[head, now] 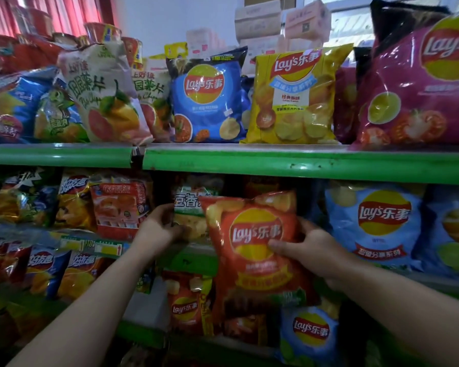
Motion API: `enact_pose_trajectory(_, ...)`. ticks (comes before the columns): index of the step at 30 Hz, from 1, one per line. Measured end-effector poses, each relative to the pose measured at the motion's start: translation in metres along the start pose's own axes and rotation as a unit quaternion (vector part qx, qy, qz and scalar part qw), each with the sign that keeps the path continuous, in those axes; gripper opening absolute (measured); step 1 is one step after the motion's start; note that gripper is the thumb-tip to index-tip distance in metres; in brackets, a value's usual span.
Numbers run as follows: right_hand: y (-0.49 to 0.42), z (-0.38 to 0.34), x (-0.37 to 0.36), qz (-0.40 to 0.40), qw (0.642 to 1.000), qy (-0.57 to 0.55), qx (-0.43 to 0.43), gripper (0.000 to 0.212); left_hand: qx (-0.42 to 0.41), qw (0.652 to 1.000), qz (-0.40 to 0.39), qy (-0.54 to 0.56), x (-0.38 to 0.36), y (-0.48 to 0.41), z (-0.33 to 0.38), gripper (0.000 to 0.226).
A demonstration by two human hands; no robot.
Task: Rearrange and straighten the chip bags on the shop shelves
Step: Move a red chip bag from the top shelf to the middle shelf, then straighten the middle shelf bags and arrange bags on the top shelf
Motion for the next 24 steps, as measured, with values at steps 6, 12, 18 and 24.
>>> enact_pose_trajectory(6, -0.02, -0.022, 0.021, 0.115, 0.987, -0.11, 0.029, 0.056, -0.025, 0.999, 0.01, -0.046, -0.005, 0.007, 0.019, 0.047)
enact_pose_trajectory(12, -0.044, -0.029, 0.013, 0.212, 0.97, -0.107, 0.045, 0.066, -0.078, 0.995, -0.003, -0.065, -0.021, 0.02, 0.047, 0.041)
enact_pose_trajectory(18, -0.057, -0.019, 0.017, 0.161, 0.982, -0.094, 0.005, 0.071, -0.128, 0.986, -0.037, -0.1, -0.049, 0.025, 0.075, 0.045)
enact_pose_trajectory(24, -0.013, -0.018, 0.027, 0.116, 0.991, 0.019, 0.069, 0.074, -0.207, 0.973, -0.046, -0.097, -0.085, 0.034, 0.121, 0.044)
Point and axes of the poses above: each hand's wrist, its own y-axis away from the middle knuckle, its own x-axis out of the back of the hand, z = x × y, the point moved 4 cm from there along -y, towards the middle knuckle, and after that the axes turned 9 degrees about -x, right-handed, at the moved point
